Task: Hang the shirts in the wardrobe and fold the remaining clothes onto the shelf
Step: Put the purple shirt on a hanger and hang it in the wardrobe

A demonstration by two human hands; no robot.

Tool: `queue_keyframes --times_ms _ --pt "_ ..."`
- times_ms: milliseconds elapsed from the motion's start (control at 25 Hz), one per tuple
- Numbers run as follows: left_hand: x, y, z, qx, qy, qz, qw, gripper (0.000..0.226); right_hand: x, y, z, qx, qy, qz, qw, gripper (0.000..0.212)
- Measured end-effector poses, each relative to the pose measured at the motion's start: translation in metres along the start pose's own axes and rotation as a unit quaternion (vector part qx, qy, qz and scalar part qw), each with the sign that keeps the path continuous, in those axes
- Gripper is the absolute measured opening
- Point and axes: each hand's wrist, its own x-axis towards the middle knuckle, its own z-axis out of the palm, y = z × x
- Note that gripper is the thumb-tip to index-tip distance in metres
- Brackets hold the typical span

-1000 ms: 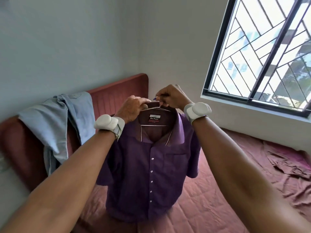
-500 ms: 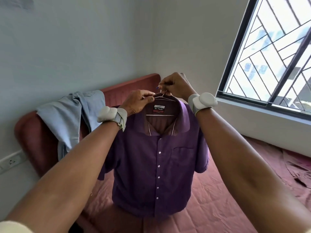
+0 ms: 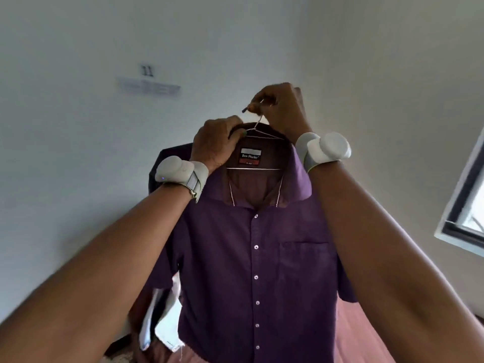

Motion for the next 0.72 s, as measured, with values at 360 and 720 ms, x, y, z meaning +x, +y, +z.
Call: queue_keyframes --times_ms 360,720 --pt "0.037 -0.111 -0.216 0.28 0.097 -0.058 0.953 0.027 0.029 -0.138 0.162 0.016 0.094 -0.252 0.963 0.079" --pt "0.024 -0.172 -0.408 0.373 0.111 -0.096 0.916 0.023 0.08 -0.316 0.265 -0.006 0.167 -0.282 0.945 0.071"
